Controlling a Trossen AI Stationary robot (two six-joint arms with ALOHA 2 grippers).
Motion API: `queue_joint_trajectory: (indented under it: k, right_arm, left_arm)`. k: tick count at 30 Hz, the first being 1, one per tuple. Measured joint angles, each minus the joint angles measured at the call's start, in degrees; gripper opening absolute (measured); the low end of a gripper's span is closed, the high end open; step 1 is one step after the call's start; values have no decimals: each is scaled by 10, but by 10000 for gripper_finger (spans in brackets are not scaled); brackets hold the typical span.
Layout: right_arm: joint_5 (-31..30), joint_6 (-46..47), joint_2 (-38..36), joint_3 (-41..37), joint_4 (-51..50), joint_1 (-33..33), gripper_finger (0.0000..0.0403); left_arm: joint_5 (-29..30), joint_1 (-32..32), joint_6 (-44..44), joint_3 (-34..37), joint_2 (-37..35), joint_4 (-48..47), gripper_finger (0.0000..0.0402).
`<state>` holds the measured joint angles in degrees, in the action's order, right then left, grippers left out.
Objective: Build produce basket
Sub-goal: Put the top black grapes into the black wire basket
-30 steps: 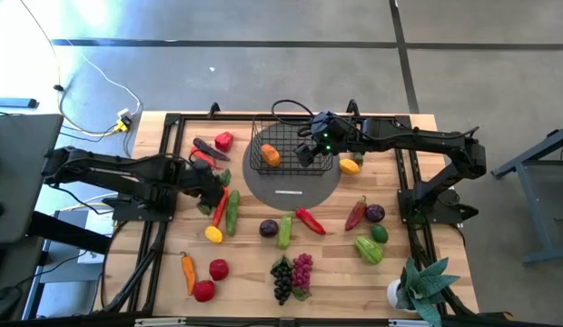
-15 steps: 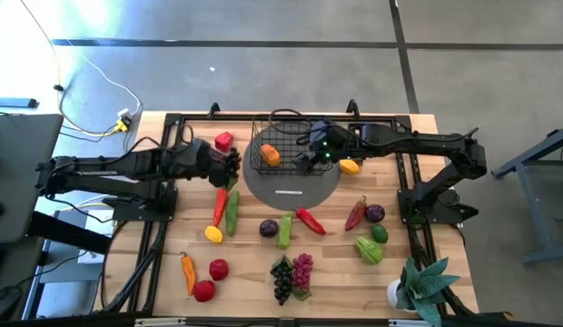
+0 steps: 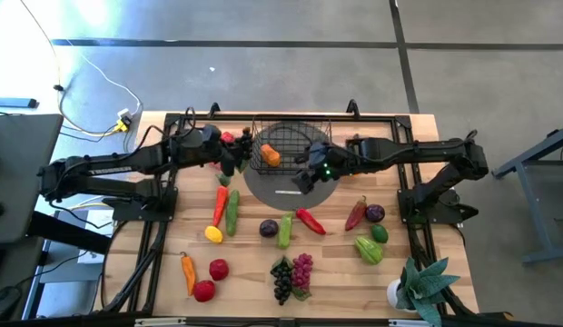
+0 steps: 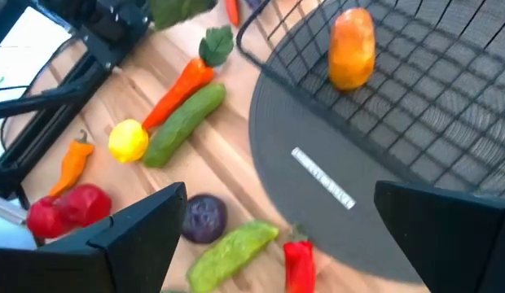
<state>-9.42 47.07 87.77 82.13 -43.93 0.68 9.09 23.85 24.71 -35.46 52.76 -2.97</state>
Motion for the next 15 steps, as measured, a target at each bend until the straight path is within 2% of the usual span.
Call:
queue_joint_trajectory:
  k: [15]
  right_arm:
    - [-53,115,2,-5,-71,90,380]
  left_arm:
    - [-16,13,-128,0,123,225,51]
